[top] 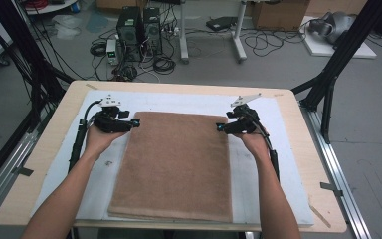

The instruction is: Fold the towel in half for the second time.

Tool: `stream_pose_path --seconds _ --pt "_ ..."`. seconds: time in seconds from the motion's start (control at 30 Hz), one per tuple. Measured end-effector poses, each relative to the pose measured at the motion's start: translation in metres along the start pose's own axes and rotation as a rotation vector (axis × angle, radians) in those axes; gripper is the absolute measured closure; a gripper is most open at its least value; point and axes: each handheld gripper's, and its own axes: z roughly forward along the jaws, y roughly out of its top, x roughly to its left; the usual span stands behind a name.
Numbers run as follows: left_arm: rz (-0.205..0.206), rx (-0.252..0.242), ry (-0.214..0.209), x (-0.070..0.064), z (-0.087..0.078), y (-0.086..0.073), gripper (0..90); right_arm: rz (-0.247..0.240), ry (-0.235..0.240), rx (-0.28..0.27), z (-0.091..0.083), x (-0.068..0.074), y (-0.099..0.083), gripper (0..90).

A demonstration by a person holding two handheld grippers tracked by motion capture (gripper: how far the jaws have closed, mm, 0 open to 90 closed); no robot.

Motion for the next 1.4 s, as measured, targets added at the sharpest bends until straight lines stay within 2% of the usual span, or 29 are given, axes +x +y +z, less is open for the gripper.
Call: stream_pose_path --seconds 0.1,0.17,0.3,0.37,0.43,0.5,0.53,0.57,0.6,0.63,0.73,0.8,0.83,1.0,1.13,1.4 --pt "-0.011 0.013 0.016 0.005 0.009 -0.005 43.5 0.024 -0.014 0.002 0.007 -0.004 -0.008 32.0" --pt "-0.015 0.025 0.042 0.008 0.015 -0.008 43.7 0.053 -0.025 0.008 0.012 -0.009 -0.015 33.3" --pt "-0.066 0.061 0.069 0.017 0.024 -0.016 44.1 0.090 -0.045 0.043 0.021 -0.015 -0.024 35.4" --pt "-0.085 0.089 0.066 0.019 0.029 -0.020 44.5 0.096 -0.049 0.057 0.025 -0.017 -0.026 36.2" --pt "-0.086 0.119 0.067 0.019 0.033 -0.023 45.1 0.122 -0.046 0.068 0.029 -0.019 -0.030 38.4" --pt "-0.084 0.122 0.078 0.017 0.035 -0.025 46.9 0.132 -0.029 0.095 0.035 -0.019 -0.033 38.5" --pt "-0.063 0.130 0.092 0.015 0.035 -0.024 48.6 0.144 -0.024 0.101 0.037 -0.018 -0.033 38.3" --pt "-0.051 0.134 0.074 0.015 0.035 -0.023 50.4 0.159 -0.024 0.089 0.037 -0.018 -0.034 40.4" --pt "-0.040 0.135 0.055 0.013 0.035 -0.022 58.6 0.160 -0.014 0.087 0.038 -0.018 -0.033 44.9" --pt "-0.036 0.135 0.055 0.012 0.036 -0.022 64.2 0.154 -0.002 0.086 0.038 -0.017 -0.032 51.7" --pt "-0.088 0.131 0.034 0.014 0.035 -0.023 69.6 0.173 0.030 0.092 0.038 -0.015 -0.031 64.1" --pt "-0.098 0.130 0.016 0.014 0.035 -0.023 74.1 0.206 0.086 0.085 0.038 -0.017 -0.032 76.8" --pt "-0.091 0.131 0.016 0.013 0.035 -0.022 78.2 0.212 0.099 0.082 0.038 -0.017 -0.033 78.4" --pt "-0.091 0.124 0.019 0.013 0.033 -0.021 83.1 0.205 0.096 0.077 0.035 -0.017 -0.031 81.0" --pt "-0.089 0.107 0.022 0.012 0.029 -0.019 83.5 0.178 0.092 0.042 0.028 -0.017 -0.026 81.2" --pt "-0.049 0.014 0.022 0.007 0.009 -0.007 83.9 0.125 0.089 -0.003 0.010 -0.013 -0.015 81.2"
